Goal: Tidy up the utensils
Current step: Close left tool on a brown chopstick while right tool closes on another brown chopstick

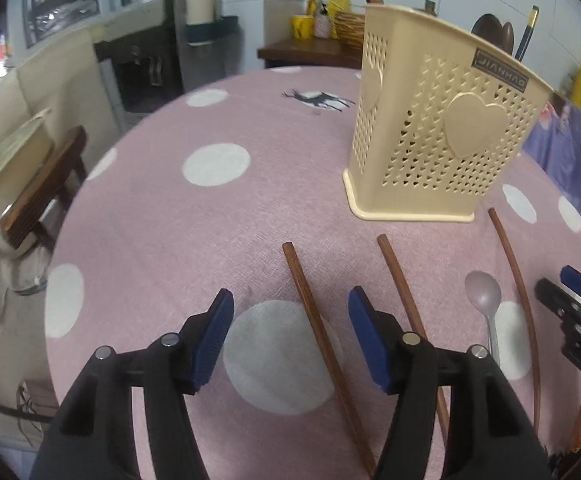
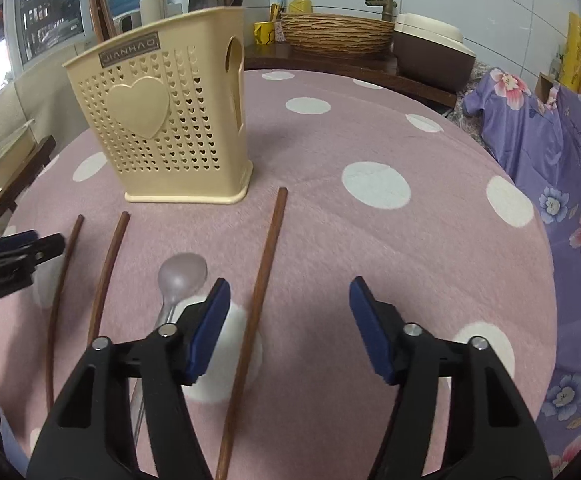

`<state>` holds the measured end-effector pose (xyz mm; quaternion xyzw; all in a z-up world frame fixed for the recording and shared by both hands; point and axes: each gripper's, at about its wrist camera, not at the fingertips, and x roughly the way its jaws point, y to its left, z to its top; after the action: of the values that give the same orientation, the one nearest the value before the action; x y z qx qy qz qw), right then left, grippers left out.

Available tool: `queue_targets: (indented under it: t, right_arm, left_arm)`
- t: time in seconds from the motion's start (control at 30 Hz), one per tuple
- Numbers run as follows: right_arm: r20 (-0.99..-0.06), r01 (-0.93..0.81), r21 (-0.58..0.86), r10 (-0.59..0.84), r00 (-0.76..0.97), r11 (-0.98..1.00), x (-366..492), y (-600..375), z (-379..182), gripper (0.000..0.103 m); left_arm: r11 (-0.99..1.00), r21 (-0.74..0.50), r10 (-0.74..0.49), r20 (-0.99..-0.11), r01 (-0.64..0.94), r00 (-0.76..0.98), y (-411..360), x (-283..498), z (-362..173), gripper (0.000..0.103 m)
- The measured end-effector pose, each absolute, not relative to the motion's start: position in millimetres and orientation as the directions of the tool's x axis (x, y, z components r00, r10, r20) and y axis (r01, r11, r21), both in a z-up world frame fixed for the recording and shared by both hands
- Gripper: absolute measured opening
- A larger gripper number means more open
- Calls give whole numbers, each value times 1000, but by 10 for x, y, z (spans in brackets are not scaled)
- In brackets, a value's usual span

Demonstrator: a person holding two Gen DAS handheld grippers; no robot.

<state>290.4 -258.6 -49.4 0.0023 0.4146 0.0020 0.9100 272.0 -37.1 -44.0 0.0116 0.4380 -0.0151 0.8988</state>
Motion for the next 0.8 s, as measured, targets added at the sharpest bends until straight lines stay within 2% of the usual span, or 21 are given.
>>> queue_targets:
  t: [0.03,0.13,0.27,0.33,0.53,0.67,0.8]
  right_arm:
    - [-759,6,-2,-6,652,1000,2976,-2560,-510,47]
    - [-776,14,11,0,631,1000,3118,-2519,-568,40]
    - [-790,27,10,-9,613,1000,3218,-2480,-642,37]
    - [-799,30,19,-3,601,999,3270,-2475,-679,31]
    - [-795,49,33,-4,607,998,3417,-2508,-682,24]
    - [-791,51,30,-7,612,998,3508,-2522,-686,20]
    - [-790,35,20,-5,613,999,3505,-2498,-689,11]
  left_arm:
    - [1000,18,2,-785,20,619,-386,2698,-439,60]
    - [999,36,33,-801,-7,598,-416,2702,-501,60]
    - [1000,19,25,-826,-16,563,-413,2744,-628,58]
    - [999,38,44,-815,-22,578,-413,2759,-655,56]
    - [999,31,37,-816,-20,577,-424,2951,-661,52]
    - [999,34,32,-818,-7,574,-441,3064,-652,43]
    - [999,40,36,-812,-6,583,-487,3039,-642,29]
